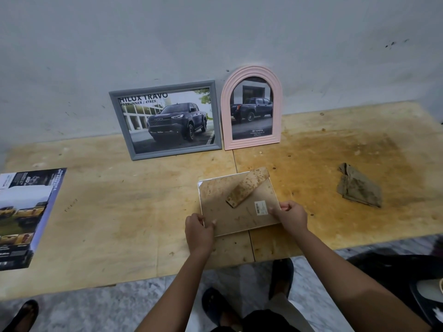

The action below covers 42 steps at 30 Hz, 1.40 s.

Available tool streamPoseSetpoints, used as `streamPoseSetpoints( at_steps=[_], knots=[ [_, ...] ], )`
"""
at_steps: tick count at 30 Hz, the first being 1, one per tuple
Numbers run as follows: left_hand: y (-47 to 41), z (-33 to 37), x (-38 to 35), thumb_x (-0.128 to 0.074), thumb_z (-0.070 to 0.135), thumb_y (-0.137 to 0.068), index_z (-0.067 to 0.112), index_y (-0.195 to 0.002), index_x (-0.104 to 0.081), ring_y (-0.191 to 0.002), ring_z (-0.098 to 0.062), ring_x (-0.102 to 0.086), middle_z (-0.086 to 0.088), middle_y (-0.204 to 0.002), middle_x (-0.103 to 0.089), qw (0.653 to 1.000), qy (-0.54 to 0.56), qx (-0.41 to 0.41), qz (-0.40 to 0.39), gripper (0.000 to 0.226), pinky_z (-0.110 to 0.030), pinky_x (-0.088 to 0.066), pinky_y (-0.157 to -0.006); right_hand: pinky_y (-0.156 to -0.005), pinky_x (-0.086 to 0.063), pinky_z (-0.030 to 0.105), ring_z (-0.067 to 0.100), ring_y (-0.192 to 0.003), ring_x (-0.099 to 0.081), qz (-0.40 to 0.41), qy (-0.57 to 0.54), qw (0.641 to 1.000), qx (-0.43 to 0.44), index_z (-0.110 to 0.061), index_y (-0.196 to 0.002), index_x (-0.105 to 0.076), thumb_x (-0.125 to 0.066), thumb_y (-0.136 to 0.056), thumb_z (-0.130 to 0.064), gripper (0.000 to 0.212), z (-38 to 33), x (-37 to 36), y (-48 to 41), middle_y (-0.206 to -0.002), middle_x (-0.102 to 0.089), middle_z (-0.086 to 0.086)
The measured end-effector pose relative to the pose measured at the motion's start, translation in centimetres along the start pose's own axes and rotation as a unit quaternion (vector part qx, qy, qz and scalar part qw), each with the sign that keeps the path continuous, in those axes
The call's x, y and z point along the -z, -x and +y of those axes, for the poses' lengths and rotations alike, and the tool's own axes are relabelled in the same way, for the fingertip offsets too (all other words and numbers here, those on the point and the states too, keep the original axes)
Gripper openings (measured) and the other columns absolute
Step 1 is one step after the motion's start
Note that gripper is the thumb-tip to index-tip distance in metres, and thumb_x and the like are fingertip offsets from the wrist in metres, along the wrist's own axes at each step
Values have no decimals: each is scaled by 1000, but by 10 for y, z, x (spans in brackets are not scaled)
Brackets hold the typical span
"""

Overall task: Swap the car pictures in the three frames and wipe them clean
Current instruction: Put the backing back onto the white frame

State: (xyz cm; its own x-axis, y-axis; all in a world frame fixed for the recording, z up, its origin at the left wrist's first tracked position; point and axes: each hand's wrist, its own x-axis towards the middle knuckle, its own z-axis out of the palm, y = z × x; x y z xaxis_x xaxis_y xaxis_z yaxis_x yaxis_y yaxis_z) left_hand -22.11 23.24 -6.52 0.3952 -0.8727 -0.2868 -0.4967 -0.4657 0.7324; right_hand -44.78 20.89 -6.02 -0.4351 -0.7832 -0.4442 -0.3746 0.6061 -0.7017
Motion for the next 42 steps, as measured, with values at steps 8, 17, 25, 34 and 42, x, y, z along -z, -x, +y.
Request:
streamPoseSetpoints(
  at_steps=[8, 17, 25, 34, 42],
  knots=[
    [-4, 2, 0, -71, 15, -79, 7, -80, -44, -76, -19, -40, -7, -87, -43, 999, -43, -17, -13, 28, -28, -31, -65, -63, -46, 30, 14, -68, -56, -29, 11, 1000, -5, -20, -67, -53, -81, -70, -28, 29, 0, 6, -7, -70, -58, -6],
    [9, 11, -14, -67, 12, -81, 4, -96, -54, -84, -19, -47, -5, -94, -46, 999, -22, -29, -15, 22, -27, -35, -68, -59, -44, 29, 22, -75, -59, -8, -58, 998, -13, -11, -82, -66, -68, -82, -15, 5, 17, 23, -10, -76, -64, 3],
    [20, 30, -40, -68, 6, -80, 2, -98, -57, -82, -17, -50, -2, -95, -46, 997, 26, -63, -36, 21, -24, -39, -68, -76, -50, 34, 21, -83, -62, 13, -103, 995, -10, -8, -94, -71, -69, -80, -6, 15, 33, 55, -23, -84, -68, 6],
    [5, 28, -43, -72, 0, -74, 3, -86, -54, -73, -17, -45, -7, -85, -48, 996, -1, -81, -46, 22, -11, -31, -55, -73, -51, 28, 16, -79, -62, 26, -95, 995, 10, -8, -96, -72, -78, -75, -15, 23, 41, 54, -29, -85, -67, 4],
    [1, 29, -44, -72, -1, -72, 21, -64, -36, -70, -22, -39, -5, -72, -42, 995, -22, -76, -61, 43, -23, -25, -51, -57, -41, 18, 14, -74, -60, -6, -2, 1000, 18, -9, -91, -73, -78, -74, -20, 21, 35, 61, -37, -84, -69, 3]
  ],
)
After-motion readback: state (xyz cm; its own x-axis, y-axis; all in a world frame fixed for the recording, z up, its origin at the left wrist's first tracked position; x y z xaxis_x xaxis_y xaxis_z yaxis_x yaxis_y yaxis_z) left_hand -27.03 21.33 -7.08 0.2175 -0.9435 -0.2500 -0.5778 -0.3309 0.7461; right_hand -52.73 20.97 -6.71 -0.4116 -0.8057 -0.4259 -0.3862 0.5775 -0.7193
